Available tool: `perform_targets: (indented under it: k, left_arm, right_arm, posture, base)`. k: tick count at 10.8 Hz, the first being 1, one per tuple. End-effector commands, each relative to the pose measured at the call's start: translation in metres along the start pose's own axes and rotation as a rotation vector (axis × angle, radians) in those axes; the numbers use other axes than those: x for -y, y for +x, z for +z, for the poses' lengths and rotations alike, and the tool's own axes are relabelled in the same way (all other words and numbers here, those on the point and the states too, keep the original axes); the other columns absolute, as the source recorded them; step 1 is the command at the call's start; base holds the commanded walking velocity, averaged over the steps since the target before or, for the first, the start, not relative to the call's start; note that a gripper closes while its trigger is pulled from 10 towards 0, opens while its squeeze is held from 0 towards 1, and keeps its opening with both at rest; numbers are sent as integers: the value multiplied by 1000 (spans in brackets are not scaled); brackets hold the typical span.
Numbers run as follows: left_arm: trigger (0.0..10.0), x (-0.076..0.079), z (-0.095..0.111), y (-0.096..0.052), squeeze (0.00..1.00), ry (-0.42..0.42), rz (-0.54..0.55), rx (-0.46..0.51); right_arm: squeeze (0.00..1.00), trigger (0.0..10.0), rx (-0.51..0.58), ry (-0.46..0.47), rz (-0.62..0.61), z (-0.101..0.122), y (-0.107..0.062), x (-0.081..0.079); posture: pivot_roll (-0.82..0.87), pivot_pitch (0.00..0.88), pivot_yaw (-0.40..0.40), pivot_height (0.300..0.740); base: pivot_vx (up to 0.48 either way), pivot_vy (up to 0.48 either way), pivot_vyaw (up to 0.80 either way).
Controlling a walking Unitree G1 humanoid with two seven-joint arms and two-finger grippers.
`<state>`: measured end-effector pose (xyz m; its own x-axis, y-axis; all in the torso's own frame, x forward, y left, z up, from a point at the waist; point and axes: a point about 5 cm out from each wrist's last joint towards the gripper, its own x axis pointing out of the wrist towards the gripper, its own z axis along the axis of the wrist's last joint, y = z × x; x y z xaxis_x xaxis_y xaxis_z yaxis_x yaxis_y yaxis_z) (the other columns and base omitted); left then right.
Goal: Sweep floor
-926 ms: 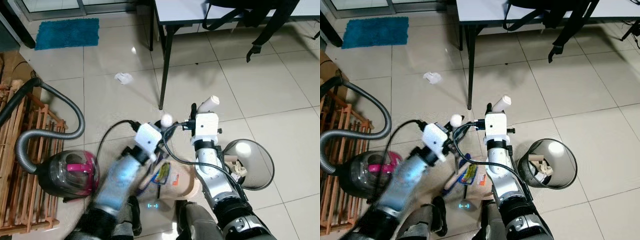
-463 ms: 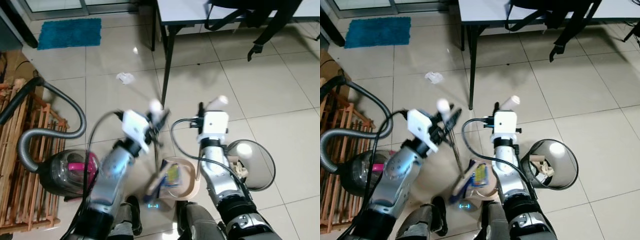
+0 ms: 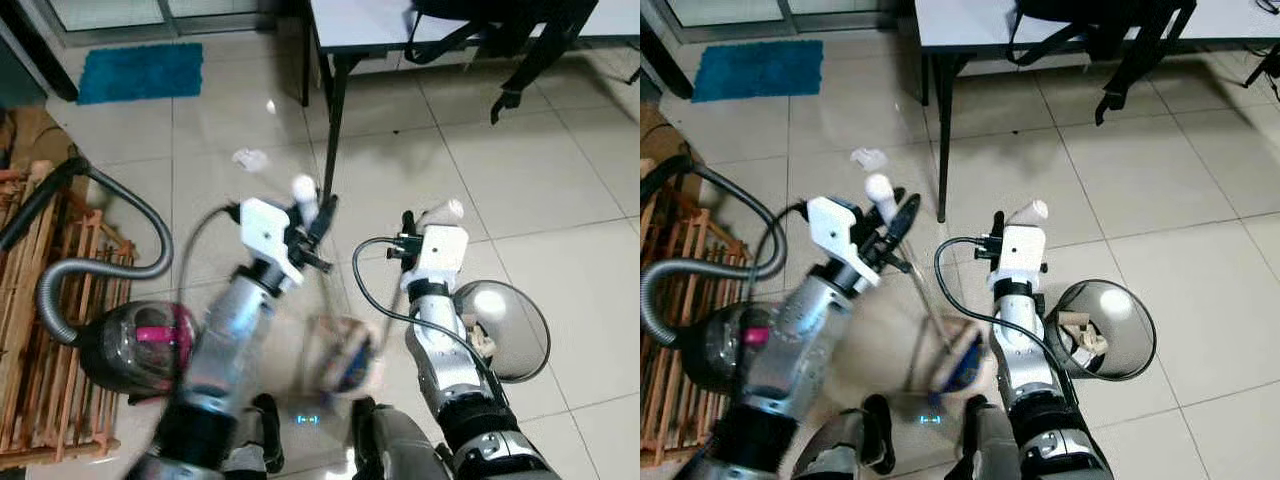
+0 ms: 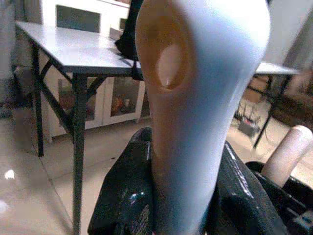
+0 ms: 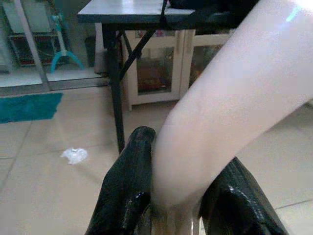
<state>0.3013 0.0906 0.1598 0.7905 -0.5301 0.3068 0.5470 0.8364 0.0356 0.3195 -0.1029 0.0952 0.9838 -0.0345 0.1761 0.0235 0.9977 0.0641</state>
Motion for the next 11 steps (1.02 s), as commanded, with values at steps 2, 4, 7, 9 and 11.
perform_targets:
  k: [2, 4, 7, 9, 11]
  left_arm:
    - [10000, -11, 25, -1, 0, 107, -80, 37]
    - [10000, -27, 45, -1, 0, 128, -108, 54]
    - [10000, -60, 76, -3, 0, 245, -145, 48]
    - [10000, -101, 84, -8, 0, 375, 74, -22]
    - [10000, -132, 76, -22, 0, 459, 305, -106]
  right_arm:
    - [0, 10000, -21, 44, -42, -2, 0, 11]
    - [0, 10000, -17, 58, -63, 2, 5, 20]
    - [0, 10000, -1, 89, -85, 11, 12, 33]
    - [0, 10000, 34, 105, -79, 22, 14, 41]
    - [0, 10000, 66, 170, -110, 37, 17, 51]
  posture:
    - [0, 156, 5, 740]
    - [10, 128, 13, 740]
    - [17, 79, 27, 740]
    - [17, 60, 32, 740]
    - [14, 48, 38, 740]
  base:
    - [0, 0, 0]
    - [0, 0, 0]
    - [0, 0, 0]
    - [0, 0, 0]
    - [0, 0, 0]
